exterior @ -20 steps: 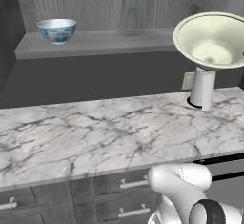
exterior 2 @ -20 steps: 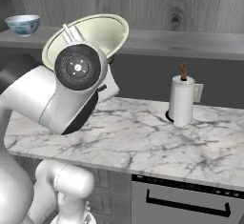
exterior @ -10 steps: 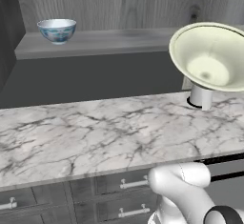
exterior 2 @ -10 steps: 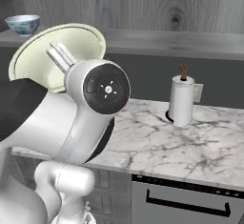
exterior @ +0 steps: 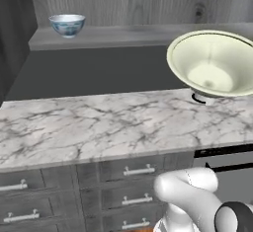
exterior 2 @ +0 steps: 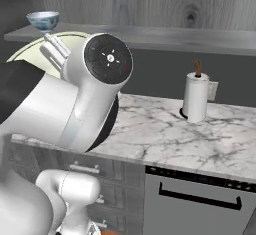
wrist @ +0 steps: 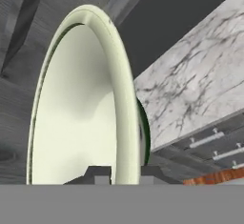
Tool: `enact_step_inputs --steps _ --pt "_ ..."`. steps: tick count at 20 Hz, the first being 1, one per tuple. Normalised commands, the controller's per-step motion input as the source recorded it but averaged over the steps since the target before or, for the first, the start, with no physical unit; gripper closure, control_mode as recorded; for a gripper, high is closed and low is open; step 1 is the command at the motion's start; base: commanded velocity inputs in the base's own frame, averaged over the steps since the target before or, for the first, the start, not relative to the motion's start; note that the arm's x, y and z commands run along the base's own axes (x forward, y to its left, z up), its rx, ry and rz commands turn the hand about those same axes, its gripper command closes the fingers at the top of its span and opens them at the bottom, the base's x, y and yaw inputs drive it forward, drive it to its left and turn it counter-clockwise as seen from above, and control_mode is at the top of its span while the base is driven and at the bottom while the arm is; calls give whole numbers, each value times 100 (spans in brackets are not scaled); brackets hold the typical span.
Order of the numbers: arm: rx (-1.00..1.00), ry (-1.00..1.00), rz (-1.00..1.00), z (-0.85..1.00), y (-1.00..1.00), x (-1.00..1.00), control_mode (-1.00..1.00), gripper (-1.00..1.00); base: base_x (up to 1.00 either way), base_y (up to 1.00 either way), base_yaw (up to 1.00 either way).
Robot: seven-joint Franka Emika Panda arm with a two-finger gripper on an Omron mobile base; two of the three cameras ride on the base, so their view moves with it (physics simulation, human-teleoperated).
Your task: Take the smaller bowl and place it next to the appetizer plate on the dining counter , and place the larger bowl next to the plate with cooked food.
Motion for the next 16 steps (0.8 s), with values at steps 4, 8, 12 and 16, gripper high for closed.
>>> enact_step_inputs --steps 4,8,12,16 --pt "0 0 0 0 0 0 100 100 -94 26 32" --pt "0 0 0 0 0 0 100 100 -85 40 25" --pt "0 0 0 0 0 0 100 100 -72 26 19" --pt "0 0 0 0 0 0 100 100 -31 12 29"
